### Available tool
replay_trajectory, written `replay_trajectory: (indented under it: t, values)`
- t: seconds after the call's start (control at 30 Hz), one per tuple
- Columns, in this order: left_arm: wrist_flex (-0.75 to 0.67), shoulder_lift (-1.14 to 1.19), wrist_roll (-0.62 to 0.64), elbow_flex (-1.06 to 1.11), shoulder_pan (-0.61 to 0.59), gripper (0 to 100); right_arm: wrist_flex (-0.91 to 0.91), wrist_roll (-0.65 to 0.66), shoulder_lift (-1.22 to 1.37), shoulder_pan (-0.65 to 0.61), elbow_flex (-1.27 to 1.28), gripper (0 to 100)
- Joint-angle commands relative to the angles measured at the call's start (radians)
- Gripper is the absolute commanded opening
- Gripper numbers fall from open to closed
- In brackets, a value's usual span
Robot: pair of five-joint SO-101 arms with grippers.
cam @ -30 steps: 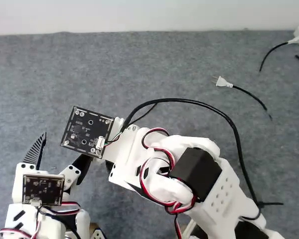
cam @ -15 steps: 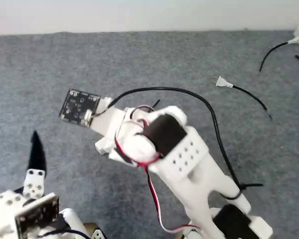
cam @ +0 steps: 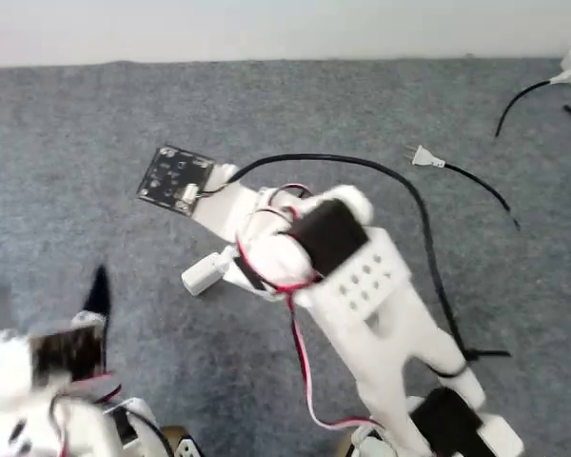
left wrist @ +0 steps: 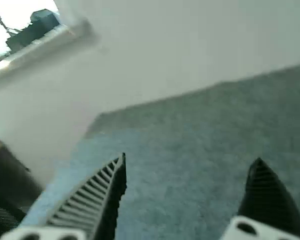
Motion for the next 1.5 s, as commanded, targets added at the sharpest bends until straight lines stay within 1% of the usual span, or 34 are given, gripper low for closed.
replay_trajectory:
  t: [0.0,0.1,0.17,0.3,0.4,0.5,0.6,0.7,1.03,1.2,1.3,1.4,1.47]
  values:
    - [-0.098,-0.014,-0.041,0.283,0.152,37,0.041,0.023,-0.117,0.035,-0.02,1.0]
    - [-0.187,-0.014,-0.084,0.438,0.216,37,0.041,0.029,-0.162,0.085,-0.018,1.0]
    - [-0.21,-0.014,-0.101,0.521,0.275,37,0.041,0.031,-0.165,0.102,0.008,1.0]
    - [-0.186,-0.014,-0.104,0.622,0.411,37,0.031,0.031,-0.165,0.105,0.095,1.0]
    - [-0.123,-0.014,-0.104,0.625,0.505,37,0.024,0.031,-0.174,0.105,0.098,1.0]
    - [-0.107,-0.014,-0.104,0.63,0.562,37,0.025,0.026,-0.171,0.104,0.098,1.0]
    - [-0.124,-0.014,-0.107,0.641,0.568,37,0.033,0.023,-0.174,0.104,0.104,1.0]
    - [-0.19,-0.014,-0.118,0.693,0.566,37,0.033,0.021,-0.176,0.104,0.104,1.0]
    - [-0.255,-0.012,-0.278,0.679,0.566,37,0.033,0.02,-0.176,0.104,0.104,1.0]
    - [-0.311,-0.012,-0.29,0.694,0.571,37,0.033,0.02,-0.176,0.104,0.104,1.0]
    - [-0.269,-0.012,-0.302,0.691,0.566,37,0.035,0.02,-0.176,0.104,0.104,1.0]
    - [-0.153,-0.012,-0.285,0.633,0.566,41,0.035,0.02,-0.176,0.104,0.104,1.0]
    - [-0.092,-0.012,-0.27,0.564,0.566,41,0.035,0.02,-0.176,0.104,0.104,1.0]
